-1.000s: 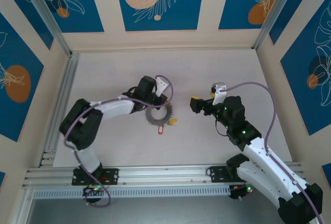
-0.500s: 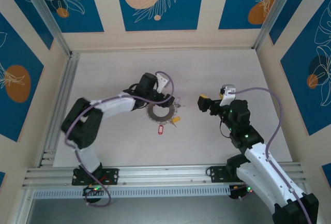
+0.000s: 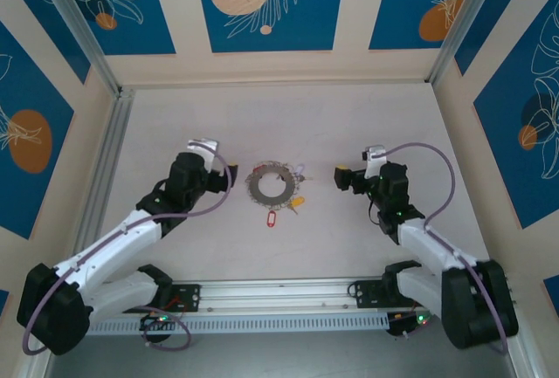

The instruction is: Put the keys on the keyring

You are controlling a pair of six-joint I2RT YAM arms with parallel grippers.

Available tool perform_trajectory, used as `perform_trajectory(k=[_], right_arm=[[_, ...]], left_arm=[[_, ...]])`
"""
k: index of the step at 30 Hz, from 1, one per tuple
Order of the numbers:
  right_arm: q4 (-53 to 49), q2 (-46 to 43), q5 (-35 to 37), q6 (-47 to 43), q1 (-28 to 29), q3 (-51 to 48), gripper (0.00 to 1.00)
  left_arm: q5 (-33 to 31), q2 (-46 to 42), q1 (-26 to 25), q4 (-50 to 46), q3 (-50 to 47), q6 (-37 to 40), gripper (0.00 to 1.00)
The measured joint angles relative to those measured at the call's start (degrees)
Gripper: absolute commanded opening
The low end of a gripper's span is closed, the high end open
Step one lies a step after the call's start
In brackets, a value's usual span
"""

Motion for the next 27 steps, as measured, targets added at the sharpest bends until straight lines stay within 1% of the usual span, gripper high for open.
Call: perform_trajectory(k=[4,7,10,12,16,19,22,27], right_arm=[[8.66,10.19,0.13,-2.91,-0.66,-0.02,0.99],[12.35,14.78,1.22,-5.01,-0.74,0.00,0.99],[16.44,17.77,1.64,-5.55,-2.12,0.24,0.99],[18.03,20.17,1.64,-5.07,-3.89,1.11,0.99],[19.96,25.55,1.51,-1.86,-9.11,3.58,0.99],[20.24,25.86,1.57,-0.72,-9.97,3.61,0.99],[20.76,25.83,1.55,-0.22,-9.94,3.61,0.99],[21.20,25.86,1.57,-0.07,-9.68,3.61,0.99]], left_arm=[[-8.44,1.77,4.46,3.34,-3.54,0.42,1.00],[-12.28,5.14,7.30,8.63,-6.45,2.19,1.00],[-14.01,9.46,9.20,14.58,-7.87,4.66,1.00],[-14.19,12.74,10.29,20.09,-8.55,6.29,1.00],[-14.43,22.38,12.00,31.45,-9.03,9.42,1.00],[-13.86,26.58,12.59,36.74,-10.12,12.13,1.00],[-11.13,28.30,14.75,44.15,-12.22,13.57,1.00],[-3.56,28.39,22.18,47.93,-13.66,11.39,1.00]])
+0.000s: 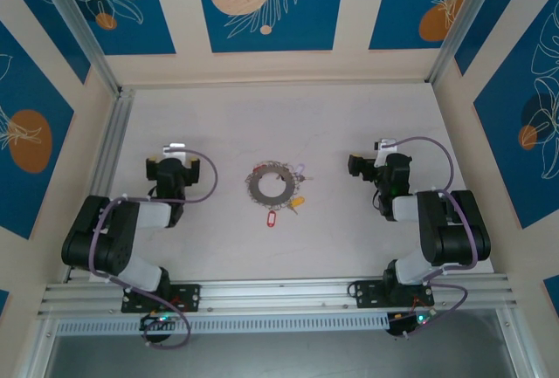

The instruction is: Put the keys on the keyring

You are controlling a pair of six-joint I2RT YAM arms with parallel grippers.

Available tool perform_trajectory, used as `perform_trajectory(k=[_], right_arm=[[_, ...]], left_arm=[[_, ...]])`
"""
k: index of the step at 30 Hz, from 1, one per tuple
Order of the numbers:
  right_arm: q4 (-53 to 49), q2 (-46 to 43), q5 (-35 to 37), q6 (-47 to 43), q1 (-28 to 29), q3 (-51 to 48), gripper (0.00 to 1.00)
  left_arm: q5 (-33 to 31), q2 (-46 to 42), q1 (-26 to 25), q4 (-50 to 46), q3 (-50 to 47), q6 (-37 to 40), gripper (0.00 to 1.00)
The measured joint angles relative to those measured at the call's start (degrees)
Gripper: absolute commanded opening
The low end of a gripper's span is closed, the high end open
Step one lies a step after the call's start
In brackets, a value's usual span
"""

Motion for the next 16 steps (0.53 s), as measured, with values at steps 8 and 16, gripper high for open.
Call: perform_trajectory(k=[8,16], right_arm=[[0.02,-0.02,0.00,0.00,0.00,0.00,0.99],[0.02,-0.02,-0.17,0.02,-0.02,0.00,0.99]], left_arm=[[7.61,2.29,3.10,6.14,-1.92,-2.62,1.00],[8.96,2.29,3.10,7.74,-1.92,-3.02,1.00]])
